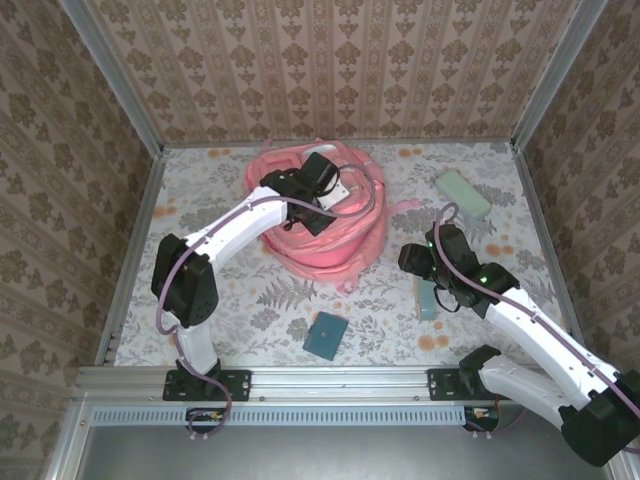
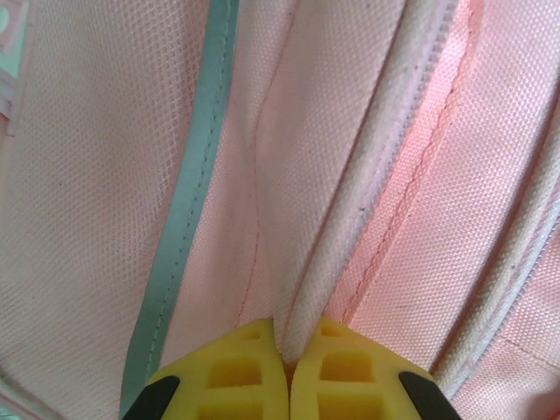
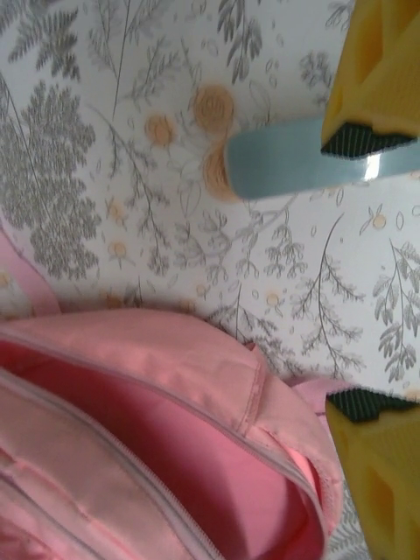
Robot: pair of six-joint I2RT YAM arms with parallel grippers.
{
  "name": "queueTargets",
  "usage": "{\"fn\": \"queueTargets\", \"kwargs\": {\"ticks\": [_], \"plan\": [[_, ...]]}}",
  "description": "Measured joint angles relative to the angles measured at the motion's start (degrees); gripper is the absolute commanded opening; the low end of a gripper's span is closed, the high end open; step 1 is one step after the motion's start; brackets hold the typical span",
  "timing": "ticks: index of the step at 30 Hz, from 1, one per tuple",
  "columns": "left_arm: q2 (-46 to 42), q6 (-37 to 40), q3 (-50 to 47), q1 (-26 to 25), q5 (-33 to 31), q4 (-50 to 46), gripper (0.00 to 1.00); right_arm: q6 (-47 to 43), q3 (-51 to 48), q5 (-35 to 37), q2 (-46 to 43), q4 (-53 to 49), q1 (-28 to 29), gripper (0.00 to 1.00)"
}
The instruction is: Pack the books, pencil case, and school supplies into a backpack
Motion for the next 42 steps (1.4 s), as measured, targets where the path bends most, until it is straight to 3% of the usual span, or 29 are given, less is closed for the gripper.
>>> {"fn": "queueTargets", "kwargs": {"ticks": [4, 12, 18, 28, 34, 42], "plan": [[0.17, -4.70, 2.47, 0.26, 4.00, -1.16, 0.00, -0.37, -0.24, 1.62, -0.85, -1.84, -2.56, 0.99], [0.04, -8.94, 3.08, 1.03, 8.70, -1.40, 0.00, -3.21, 0.35, 2.08, 4.33, -0.35, -11.04, 0.99], [-0.35, -11.13, 3.15, 3.45, 13.05, -1.36, 0.00, -6.14, 9.01, 0.02, 18.58, 1.73, -21.07, 0.99], [-1.36, -13.16, 3.96, 5.62, 17.44, -0.94, 0.00, -12.61, 30.60, -4.07, 44.63, 4.90, -30.27, 1.00], [-1.46, -13.66, 3.96, 5.62, 18.03, -0.92, 0.00, -14.95, 45.29, -7.23, 58.45, 3.67, -34.64, 1.00], [-1.46, -14.88, 3.96, 5.62, 18.08, -0.92, 0.00, -16.55, 54.31, -12.22, 68.87, 2.03, -36.68, 1.00]]}}
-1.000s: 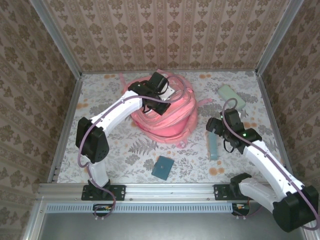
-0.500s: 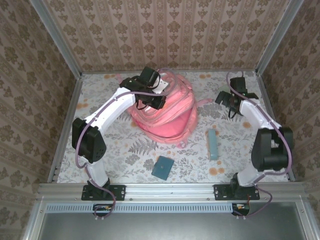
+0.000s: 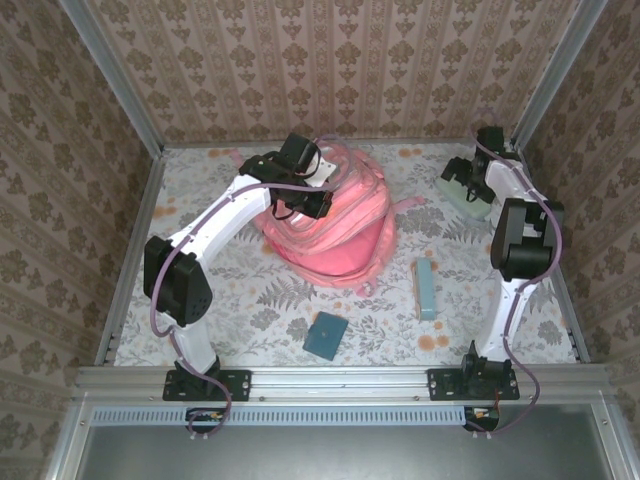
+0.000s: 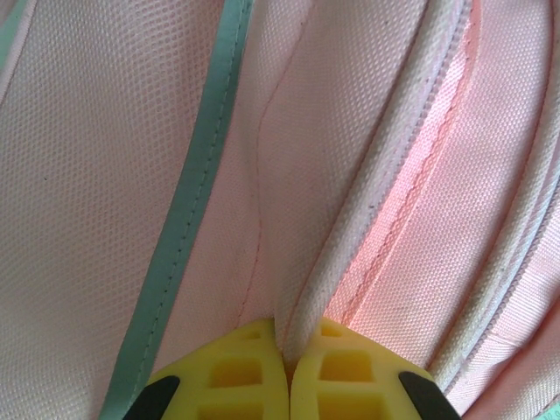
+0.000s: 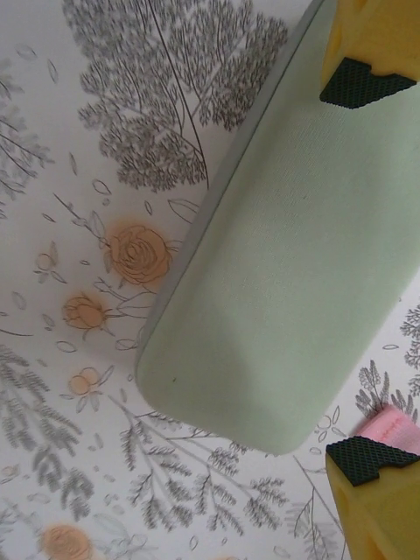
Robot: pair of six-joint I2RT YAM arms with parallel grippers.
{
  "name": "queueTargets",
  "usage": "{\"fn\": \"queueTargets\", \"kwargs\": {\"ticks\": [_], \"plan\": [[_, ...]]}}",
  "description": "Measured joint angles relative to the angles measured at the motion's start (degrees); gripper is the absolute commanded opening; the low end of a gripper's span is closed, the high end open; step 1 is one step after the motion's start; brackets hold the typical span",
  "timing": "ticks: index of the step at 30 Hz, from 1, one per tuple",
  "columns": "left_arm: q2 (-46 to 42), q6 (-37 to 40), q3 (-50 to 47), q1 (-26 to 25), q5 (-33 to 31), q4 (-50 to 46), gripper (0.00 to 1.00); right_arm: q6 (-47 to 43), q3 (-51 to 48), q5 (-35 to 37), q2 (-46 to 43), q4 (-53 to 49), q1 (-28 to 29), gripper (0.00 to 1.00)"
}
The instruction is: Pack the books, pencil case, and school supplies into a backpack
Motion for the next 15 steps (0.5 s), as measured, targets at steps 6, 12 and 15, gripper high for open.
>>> {"fn": "queueTargets", "kwargs": {"ticks": [6, 12, 15], "plan": [[-0.02, -0.02, 0.00, 0.00, 0.42, 0.00, 0.00, -0.81, -2.91, -0.72, -0.83, 1.73, 0.13, 1.00], [-0.02, -0.02, -0.04, 0.37, 1.31, 0.15, 0.00, 0.15, -13.22, -1.25, -8.35, 3.87, 3.39, 1.00], [-0.04, -0.04, -0.09, 0.81, 2.10, 0.57, 0.00, 0.87, -16.52, -1.18, -10.97, 3.76, 6.32, 1.00]]}}
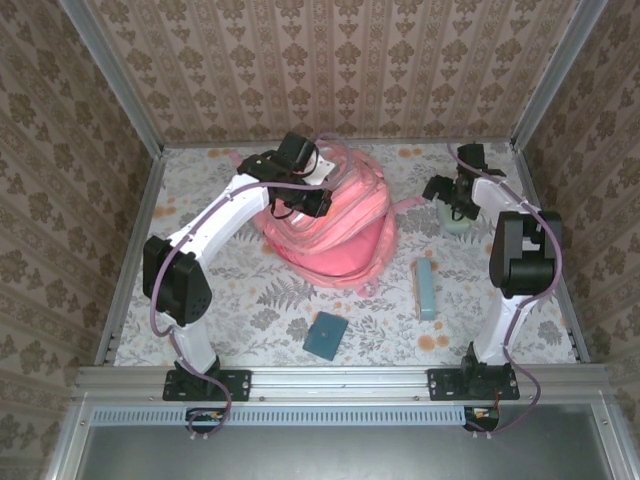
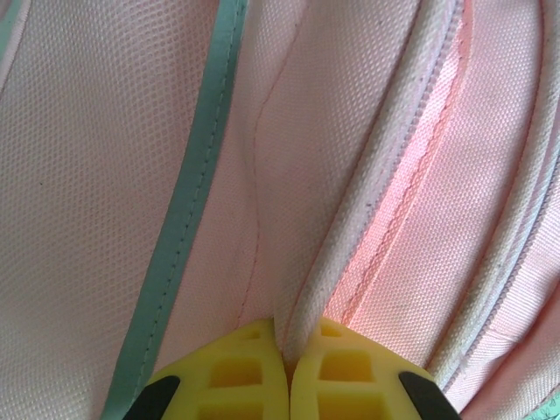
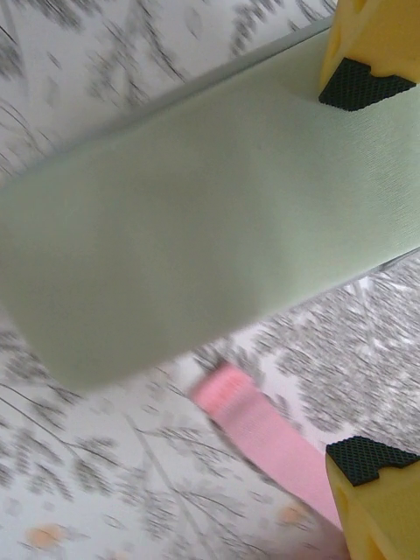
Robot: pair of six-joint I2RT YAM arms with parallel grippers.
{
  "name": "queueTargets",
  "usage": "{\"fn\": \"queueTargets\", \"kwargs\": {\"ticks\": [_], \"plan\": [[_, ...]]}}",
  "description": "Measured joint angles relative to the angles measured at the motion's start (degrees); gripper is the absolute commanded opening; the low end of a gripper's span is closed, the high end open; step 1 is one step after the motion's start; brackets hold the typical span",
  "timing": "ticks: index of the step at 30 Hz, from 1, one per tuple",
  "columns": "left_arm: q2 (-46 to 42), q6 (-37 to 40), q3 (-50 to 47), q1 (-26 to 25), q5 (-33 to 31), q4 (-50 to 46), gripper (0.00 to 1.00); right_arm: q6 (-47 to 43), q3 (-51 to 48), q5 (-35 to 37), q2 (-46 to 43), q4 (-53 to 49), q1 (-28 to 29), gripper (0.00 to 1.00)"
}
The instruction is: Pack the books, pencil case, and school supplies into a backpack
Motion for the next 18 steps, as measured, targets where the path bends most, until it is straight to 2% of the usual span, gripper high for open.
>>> {"fn": "queueTargets", "kwargs": {"ticks": [4, 8, 18], "plan": [[-0.13, -0.15, -0.42, 0.42, 1.11, 0.74, 0.00, 0.09, -3.30, 1.51, -3.19, -0.96, 2.80, 0.99], [-0.48, -0.37, -1.16, 0.63, 1.73, 1.33, 0.00, -0.15, -3.82, 4.63, -4.94, -2.03, 3.02, 1.00], [-0.68, -0.83, -1.62, 0.68, 2.16, 1.60, 0.00, -0.13, -3.91, 11.30, -4.96, -4.02, 5.18, 1.00]]}}
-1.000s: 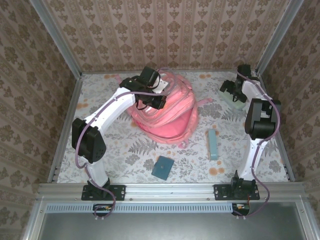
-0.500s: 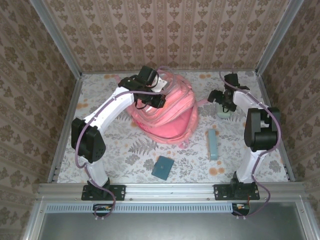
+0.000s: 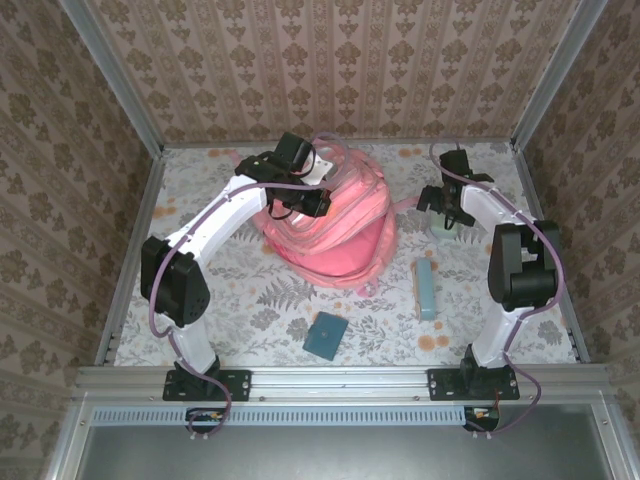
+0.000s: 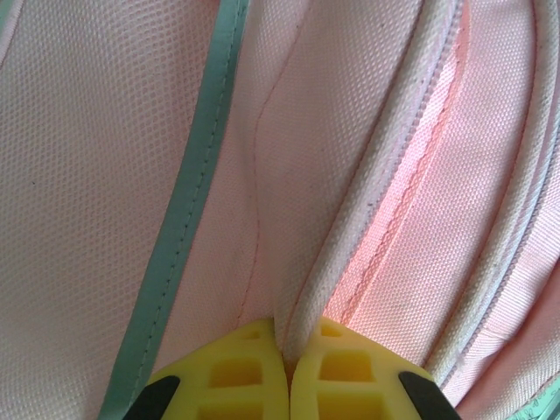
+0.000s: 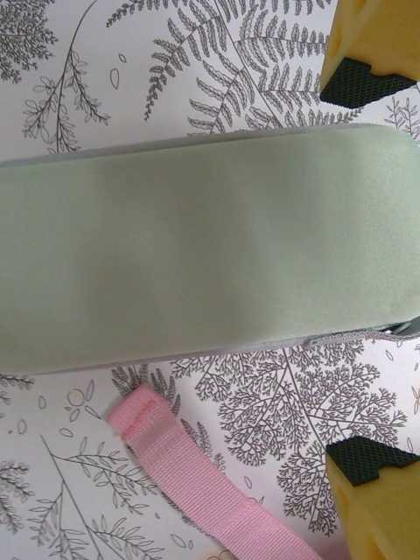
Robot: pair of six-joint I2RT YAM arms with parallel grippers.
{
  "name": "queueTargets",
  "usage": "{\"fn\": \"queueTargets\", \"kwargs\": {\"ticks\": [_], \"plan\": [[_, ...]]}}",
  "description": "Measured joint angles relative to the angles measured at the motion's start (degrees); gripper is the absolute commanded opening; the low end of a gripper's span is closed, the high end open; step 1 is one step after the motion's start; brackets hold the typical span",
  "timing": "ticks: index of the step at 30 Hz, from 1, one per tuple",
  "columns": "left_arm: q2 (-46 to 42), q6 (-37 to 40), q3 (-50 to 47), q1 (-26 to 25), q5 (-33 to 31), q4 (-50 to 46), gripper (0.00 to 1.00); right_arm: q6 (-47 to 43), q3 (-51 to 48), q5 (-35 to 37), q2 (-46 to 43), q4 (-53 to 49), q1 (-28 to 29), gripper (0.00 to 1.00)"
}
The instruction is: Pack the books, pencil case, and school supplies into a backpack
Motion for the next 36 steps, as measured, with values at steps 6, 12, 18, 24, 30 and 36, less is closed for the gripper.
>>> {"fn": "queueTargets", "kwargs": {"ticks": [6, 12, 18, 24, 30, 36], "plan": [[-0.11, -0.02, -0.22, 0.31, 0.52, 0.02, 0.00, 0.20, -1.33, 1.42, 2.45, -0.33, -0.48, 1.00], [-0.63, -0.04, -0.33, 0.31, 0.61, 0.22, 0.00, 0.37, -1.20, -0.20, 6.58, -1.42, -2.40, 1.00], [-0.87, -0.42, -0.35, 0.31, 0.66, 0.22, 0.00, -0.22, 0.37, -2.10, 8.46, -2.71, -2.86, 0.87], [-0.98, -0.46, -0.42, 0.52, 0.74, 0.37, 0.00, -0.96, -0.96, -2.03, 6.43, -2.19, -2.47, 0.82], [-1.05, -1.57, -0.44, 1.42, 2.21, 0.98, 0.00, -1.31, -3.56, -1.55, -1.57, -2.51, -0.59, 0.80], [-1.05, -3.04, -0.26, 2.23, 3.45, 1.22, 0.00, -1.01, -6.29, -1.14, -13.86, -3.76, 3.98, 0.81]]}}
